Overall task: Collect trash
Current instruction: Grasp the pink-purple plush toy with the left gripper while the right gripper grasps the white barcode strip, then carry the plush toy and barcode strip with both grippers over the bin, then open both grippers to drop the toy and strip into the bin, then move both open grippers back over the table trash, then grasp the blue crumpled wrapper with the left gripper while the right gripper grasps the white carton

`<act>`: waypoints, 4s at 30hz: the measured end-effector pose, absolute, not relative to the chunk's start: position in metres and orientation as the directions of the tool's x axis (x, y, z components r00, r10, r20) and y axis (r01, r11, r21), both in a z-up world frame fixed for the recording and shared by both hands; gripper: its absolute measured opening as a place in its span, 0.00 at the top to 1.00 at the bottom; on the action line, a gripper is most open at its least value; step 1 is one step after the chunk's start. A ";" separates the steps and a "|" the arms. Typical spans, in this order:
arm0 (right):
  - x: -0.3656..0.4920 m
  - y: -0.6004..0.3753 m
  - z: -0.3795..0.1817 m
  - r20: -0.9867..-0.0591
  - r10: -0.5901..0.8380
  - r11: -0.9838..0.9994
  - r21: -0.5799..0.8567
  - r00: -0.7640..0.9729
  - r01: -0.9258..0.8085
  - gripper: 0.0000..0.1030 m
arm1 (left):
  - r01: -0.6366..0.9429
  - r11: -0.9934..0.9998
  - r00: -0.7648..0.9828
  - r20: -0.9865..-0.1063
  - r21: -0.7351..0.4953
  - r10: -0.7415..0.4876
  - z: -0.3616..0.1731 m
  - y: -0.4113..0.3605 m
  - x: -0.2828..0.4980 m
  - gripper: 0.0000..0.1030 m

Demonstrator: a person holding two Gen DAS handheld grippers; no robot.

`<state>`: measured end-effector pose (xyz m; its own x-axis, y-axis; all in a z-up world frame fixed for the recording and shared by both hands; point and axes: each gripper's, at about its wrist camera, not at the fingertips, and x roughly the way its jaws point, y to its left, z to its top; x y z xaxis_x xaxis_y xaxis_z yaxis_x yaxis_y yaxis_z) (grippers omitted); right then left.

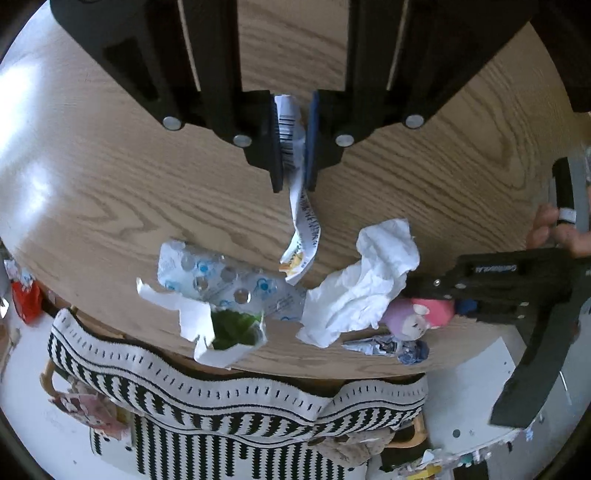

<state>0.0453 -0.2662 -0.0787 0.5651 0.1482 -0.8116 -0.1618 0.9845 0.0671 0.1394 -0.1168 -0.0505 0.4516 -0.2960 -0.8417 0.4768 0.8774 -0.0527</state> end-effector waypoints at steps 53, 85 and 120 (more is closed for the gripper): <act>-0.436 -0.456 -0.190 -0.881 0.091 0.716 0.382 0.464 0.585 0.88 | 0.797 0.499 -0.115 -0.896 -0.341 -0.429 -0.135 -0.347 -0.284 0.61; -0.355 -0.455 -0.091 -0.795 -0.135 0.784 0.280 0.592 0.554 0.07 | 0.597 0.761 0.309 -0.803 -0.254 -0.510 -0.008 -0.235 -0.167 0.06; 0.178 -0.297 -0.044 -0.795 -0.005 0.988 0.091 0.607 0.127 0.07 | 0.533 0.841 0.409 -0.897 0.087 -0.167 -0.056 -0.097 0.248 0.06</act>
<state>0.1779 -0.2969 -0.0437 0.6070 -0.0048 -0.7947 0.1270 0.9877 0.0911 0.2476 -0.0973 -0.0562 0.4093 -0.1666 -0.8971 0.5333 0.8415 0.0871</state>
